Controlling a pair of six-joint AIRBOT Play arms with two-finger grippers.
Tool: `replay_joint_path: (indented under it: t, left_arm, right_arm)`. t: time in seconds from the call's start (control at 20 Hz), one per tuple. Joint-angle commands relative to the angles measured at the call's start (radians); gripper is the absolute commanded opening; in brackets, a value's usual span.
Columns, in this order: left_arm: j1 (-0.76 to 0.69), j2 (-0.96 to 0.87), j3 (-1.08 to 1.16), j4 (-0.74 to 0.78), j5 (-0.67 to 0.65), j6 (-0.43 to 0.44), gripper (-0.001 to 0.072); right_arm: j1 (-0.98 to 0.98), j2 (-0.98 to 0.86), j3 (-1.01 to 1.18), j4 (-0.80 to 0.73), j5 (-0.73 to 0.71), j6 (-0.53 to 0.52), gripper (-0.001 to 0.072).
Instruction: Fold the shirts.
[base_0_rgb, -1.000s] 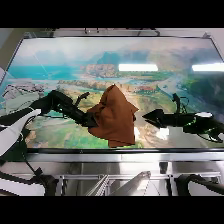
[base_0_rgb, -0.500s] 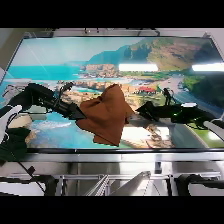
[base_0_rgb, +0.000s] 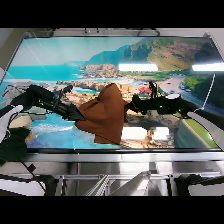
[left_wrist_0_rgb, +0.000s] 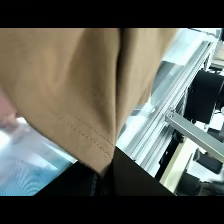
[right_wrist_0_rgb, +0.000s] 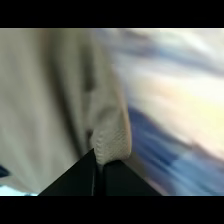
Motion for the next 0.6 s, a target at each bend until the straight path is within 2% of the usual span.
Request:
replay_joint_path:
  t: [0.0,0.1,0.25,0.4,0.55]
  left_arm:
    - [0.032,0.106,0.058,-0.013,0.07,0.003,0.0016]
    - [0.086,0.242,0.162,-0.037,0.147,-0.019,0.0016]
    - [0.185,0.485,0.366,-0.035,0.167,-0.086,0.0017]
    - [0.274,0.715,0.537,-0.032,0.113,-0.085,0.0025]
    - [0.303,0.859,0.635,-0.035,0.071,-0.089,0.0025]
  right_arm:
    - [-0.04,0.093,0.083,0.006,0.112,-0.063,0.0019]
    - [-0.134,0.269,0.101,-0.019,0.189,-0.07,0.0019]
    - [-0.331,0.656,0.109,-0.046,0.208,-0.097,0.0019]
    - [-0.525,1.038,0.11,-0.045,0.186,-0.11,0.0019]
    - [-0.588,1.276,0.11,-0.044,0.205,-0.08,0.0019]
